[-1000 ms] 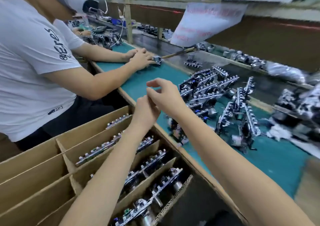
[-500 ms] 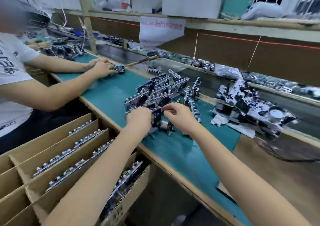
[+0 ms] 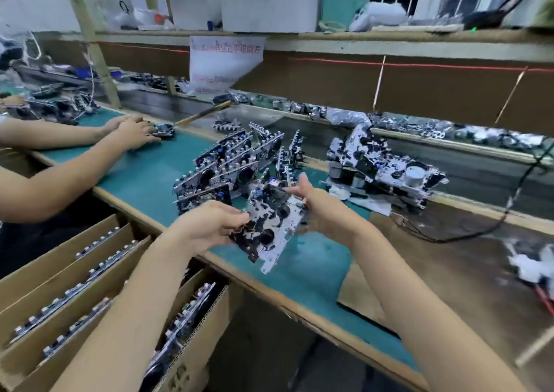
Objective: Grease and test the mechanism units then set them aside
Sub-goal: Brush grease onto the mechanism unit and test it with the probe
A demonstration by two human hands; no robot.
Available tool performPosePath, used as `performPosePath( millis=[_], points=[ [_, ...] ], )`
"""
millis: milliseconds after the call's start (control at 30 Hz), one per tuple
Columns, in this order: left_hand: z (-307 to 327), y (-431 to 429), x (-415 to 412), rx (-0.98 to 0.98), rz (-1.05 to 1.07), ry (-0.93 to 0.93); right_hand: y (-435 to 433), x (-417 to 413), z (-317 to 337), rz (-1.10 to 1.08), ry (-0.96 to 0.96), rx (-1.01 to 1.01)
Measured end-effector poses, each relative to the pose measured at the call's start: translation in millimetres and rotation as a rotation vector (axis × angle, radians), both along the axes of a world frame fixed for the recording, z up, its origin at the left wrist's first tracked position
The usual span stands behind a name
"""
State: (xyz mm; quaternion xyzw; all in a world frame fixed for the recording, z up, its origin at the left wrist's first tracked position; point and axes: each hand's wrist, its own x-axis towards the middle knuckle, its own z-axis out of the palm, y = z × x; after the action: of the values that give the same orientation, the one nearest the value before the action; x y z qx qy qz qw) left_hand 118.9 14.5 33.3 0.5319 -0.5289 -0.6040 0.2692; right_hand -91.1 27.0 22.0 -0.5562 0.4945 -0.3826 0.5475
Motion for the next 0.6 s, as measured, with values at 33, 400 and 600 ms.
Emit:
performPosePath(
  millis=[33,400,600],
  points=[
    [-5,0,-16,0.07,0.008,0.143,7,-13,0,0.017,-0.203,0.071],
    [-43,9,-160,0.503,0.023,0.697,57,-106,-2,-0.342,-0.346,-0.269],
    [-74,-10,-167,0.203,-0.074,0.632,67,-129,12,-0.39,-0.443,-0.14]
  ],
)
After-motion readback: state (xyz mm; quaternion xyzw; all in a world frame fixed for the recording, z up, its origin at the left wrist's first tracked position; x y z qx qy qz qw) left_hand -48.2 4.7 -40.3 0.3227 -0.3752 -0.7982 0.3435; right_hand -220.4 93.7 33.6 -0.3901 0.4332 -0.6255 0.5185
